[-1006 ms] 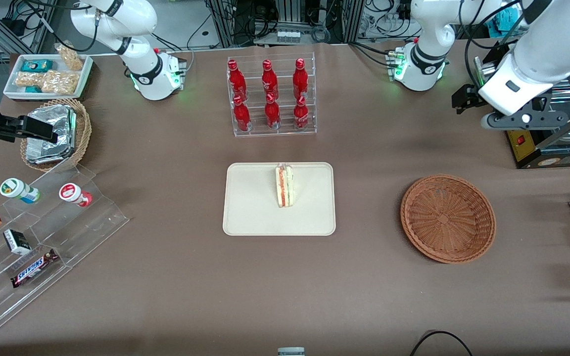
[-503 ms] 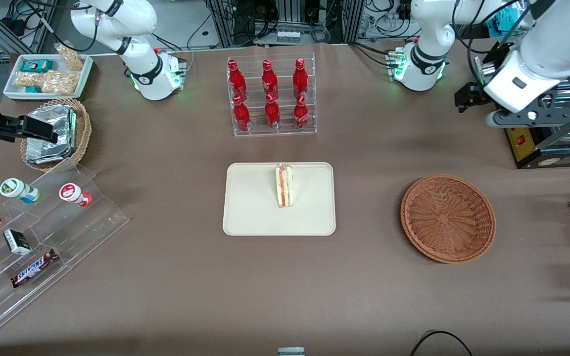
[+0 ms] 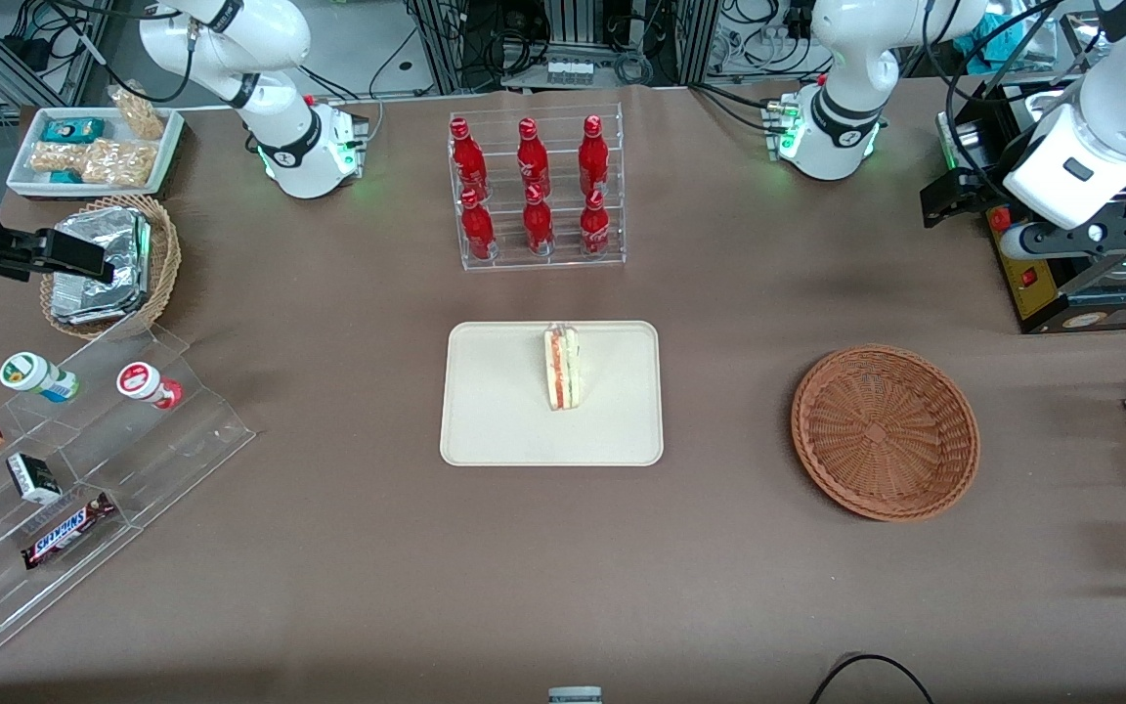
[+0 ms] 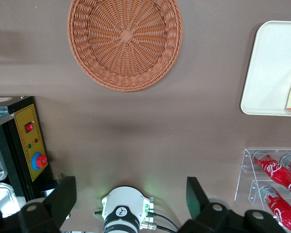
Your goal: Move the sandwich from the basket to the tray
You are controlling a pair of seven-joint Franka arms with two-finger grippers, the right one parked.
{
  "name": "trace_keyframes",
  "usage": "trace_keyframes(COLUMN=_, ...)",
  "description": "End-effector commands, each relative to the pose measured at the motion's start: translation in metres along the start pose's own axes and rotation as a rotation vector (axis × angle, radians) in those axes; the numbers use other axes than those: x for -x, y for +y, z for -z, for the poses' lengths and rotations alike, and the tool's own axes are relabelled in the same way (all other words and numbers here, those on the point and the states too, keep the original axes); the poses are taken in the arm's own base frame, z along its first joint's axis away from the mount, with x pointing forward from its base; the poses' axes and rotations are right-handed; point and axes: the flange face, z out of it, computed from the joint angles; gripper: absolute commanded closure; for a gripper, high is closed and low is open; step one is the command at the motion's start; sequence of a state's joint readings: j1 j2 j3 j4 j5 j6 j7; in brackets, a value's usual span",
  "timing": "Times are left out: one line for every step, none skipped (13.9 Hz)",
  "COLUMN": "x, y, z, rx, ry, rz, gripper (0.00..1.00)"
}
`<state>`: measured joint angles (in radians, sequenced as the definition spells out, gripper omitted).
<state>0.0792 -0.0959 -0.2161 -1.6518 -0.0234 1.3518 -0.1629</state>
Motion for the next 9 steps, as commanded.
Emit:
trace_keyframes(x=-0.0039, y=0.0006, z=0.0082, rx=0.016, ry=0.018, rz=0.003, gripper=0.0)
trace_keyframes(x=-0.0069, y=-0.0001, z=0.0118, rx=0.021, ry=0.025, rz=0.003, gripper=0.0)
trace_keyframes(x=-0.0099, y=-0.0003, z=0.0124, rx=0.023, ry=0.023, rz=0.004, gripper=0.0)
trace_keyframes(x=-0.0099, y=-0.0003, z=0.0131, rx=0.023, ry=0.025, rz=0.004, gripper=0.0)
trace_keyframes(x=-0.0099, y=-0.0003, z=0.0131, rx=0.023, ry=0.025, rz=0.004, gripper=0.0)
trace_keyframes(x=-0.0111, y=-0.0003, z=0.0118, rx=0.024, ry=0.022, rz=0.004, gripper=0.0)
trace_keyframes(x=-0.0114, y=-0.001, z=0.0119, rx=0.024, ry=0.023, rz=0.005, gripper=0.0)
trace_keyframes(x=-0.0115, y=-0.0002, z=0.0122, rx=0.024, ry=0.026, rz=0.004, gripper=0.0)
trace_keyframes(x=-0.0103, y=-0.0002, z=0.0135, rx=0.024, ry=0.029, rz=0.002, gripper=0.0)
